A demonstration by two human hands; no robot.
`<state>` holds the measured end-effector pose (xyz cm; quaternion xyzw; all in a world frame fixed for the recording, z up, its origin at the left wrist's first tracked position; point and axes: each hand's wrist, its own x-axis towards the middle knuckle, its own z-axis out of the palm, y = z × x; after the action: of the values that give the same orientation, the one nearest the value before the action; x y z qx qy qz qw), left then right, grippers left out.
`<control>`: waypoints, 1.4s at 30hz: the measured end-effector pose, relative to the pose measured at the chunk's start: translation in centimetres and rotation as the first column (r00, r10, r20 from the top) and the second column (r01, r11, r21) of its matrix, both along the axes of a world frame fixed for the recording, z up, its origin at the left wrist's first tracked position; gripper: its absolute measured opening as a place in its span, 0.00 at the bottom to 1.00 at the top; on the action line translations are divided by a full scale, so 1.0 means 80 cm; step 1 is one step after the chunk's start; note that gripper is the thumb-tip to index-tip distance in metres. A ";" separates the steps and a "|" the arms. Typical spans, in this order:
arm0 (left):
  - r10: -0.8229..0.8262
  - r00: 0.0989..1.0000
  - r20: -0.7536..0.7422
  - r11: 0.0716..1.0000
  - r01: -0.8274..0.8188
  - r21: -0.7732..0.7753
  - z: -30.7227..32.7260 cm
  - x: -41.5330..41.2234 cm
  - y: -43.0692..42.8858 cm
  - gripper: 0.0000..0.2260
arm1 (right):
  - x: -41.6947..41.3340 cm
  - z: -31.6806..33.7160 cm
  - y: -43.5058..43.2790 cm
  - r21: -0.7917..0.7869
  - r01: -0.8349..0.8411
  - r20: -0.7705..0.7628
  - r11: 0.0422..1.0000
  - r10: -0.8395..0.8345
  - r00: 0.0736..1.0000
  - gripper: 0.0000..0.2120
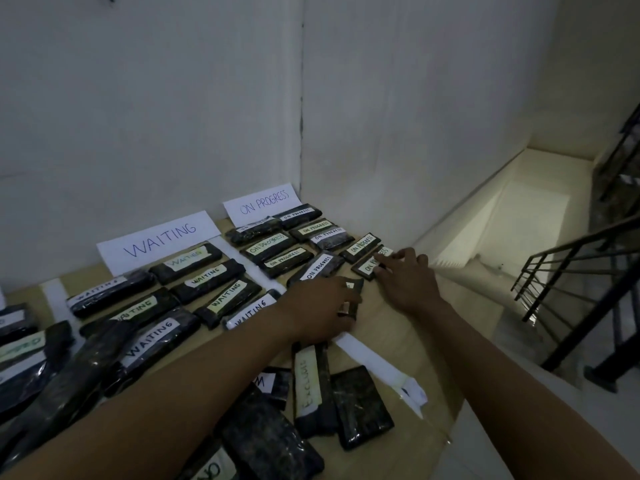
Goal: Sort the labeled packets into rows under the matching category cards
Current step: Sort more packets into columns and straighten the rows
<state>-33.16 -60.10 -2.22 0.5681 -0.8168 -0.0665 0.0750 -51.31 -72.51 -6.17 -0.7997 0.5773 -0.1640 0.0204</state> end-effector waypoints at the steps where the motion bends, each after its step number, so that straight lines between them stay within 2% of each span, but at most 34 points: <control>1: -0.008 1.000 0.021 1.000 0.008 -0.004 -0.001 -0.001 0.000 0.16 | 0.001 -0.001 -0.001 -0.024 -0.002 -0.010 1.000 0.002 1.000 0.19; 6: 0.013 1.000 -0.002 1.000 -0.013 -0.013 -0.004 -0.003 -0.002 0.15 | -0.001 -0.006 -0.001 -0.050 -0.024 -0.072 0.998 0.020 0.997 0.24; 8: 0.027 1.000 -0.013 1.000 -0.027 -0.002 -0.004 -0.002 -0.002 0.15 | -0.001 -0.006 -0.001 -0.050 -0.008 -0.025 0.999 0.007 1.000 0.20; 11: 0.036 0.999 0.001 0.999 -0.036 0.026 -0.001 -0.002 0.002 0.16 | 0.000 -0.004 0.005 -0.063 -0.007 0.061 0.998 0.011 0.998 0.21; 13: 0.038 0.999 -0.039 0.999 -0.037 0.020 0.002 0.001 0.008 0.16 | -0.002 -0.004 0.016 -0.035 -0.027 0.192 0.999 0.033 0.981 0.21; 16: 0.023 0.987 -0.158 1.000 -0.024 -0.004 0.004 0.010 0.030 0.13 | -0.004 0.002 0.058 -0.006 -0.068 0.483 0.998 0.063 0.873 0.19; 18: 0.015 0.982 -0.190 1.000 -0.018 -0.011 0.008 0.016 0.055 0.13 | -0.006 0.012 0.104 -0.030 -0.137 0.558 0.990 0.130 0.820 0.14; 20: -0.001 0.983 -0.185 1.000 -0.004 -0.025 0.014 0.022 0.085 0.13 | -0.012 0.022 0.155 -0.034 -0.255 0.559 0.966 0.230 0.796 0.13; 22: 0.003 0.990 -0.141 1.000 -0.005 -0.017 0.020 0.029 0.117 0.12 | -0.023 0.033 0.202 0.059 -0.415 0.508 0.908 0.331 0.795 0.19; 24: 0.015 0.995 -0.100 1.000 -0.016 -0.005 0.021 0.038 0.148 0.12 | -0.034 0.040 0.233 0.246 -0.531 0.343 0.811 0.440 0.830 0.30; 26: 0.031 0.995 -0.097 1.000 -0.030 0.006 0.020 0.048 0.179 0.13 | -0.041 0.040 0.249 0.376 -0.522 0.161 0.766 0.500 0.851 0.37; 27: 0.033 0.996 -0.088 0.999 -0.032 0.010 0.018 0.053 0.193 0.13 | -0.042 0.040 0.255 0.374 -0.507 0.134 0.776 0.496 0.858 0.36; 29: 0.051 0.998 -0.040 0.999 -0.050 0.019 0.014 0.063 0.217 0.15 | -0.044 0.040 0.261 0.309 -0.505 0.197 0.806 0.466 0.863 0.29; 31: 0.085 0.996 -0.038 0.996 -0.084 0.014 0.007 0.073 0.238 0.18 | -0.048 0.039 0.265 0.291 -0.500 0.371 0.816 0.385 0.845 0.20; 33: 0.109 0.990 -0.090 0.994 -0.109 0.004 0.000 0.081 0.253 0.19 | -0.047 0.040 0.270 0.264 -0.501 0.630 0.824 0.246 0.736 0.13; 34: 0.116 0.987 -0.112 0.993 -0.117 -0.003 -0.003 0.083 0.258 0.20 | -0.042 0.040 0.274 0.234 -0.473 0.713 0.849 0.181 0.678 0.11; 36: 0.135 0.982 -0.135 0.990 -0.138 -0.014 -0.012 0.085 0.264 0.23 | -0.026 0.038 0.285 0.175 -0.378 0.753 0.909 0.124 0.646 0.14; 38: 0.136 0.980 -0.143 0.988 -0.144 -0.049 -0.020 0.085 0.267 0.27 | -0.007 0.034 0.295 0.175 -0.345 0.788 0.922 0.079 0.611 0.15; 42: 0.152 0.974 -0.169 0.983 -0.167 -0.080 -0.033 0.086 0.270 0.30 | 0.020 0.033 0.311 0.241 -0.363 0.896 0.900 -0.062 0.441 0.18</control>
<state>-26.25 -38.52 -4.82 0.6205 -0.7619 -0.0681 0.1728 -49.69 -47.65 -3.53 -0.6218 0.4254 -0.4321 0.4956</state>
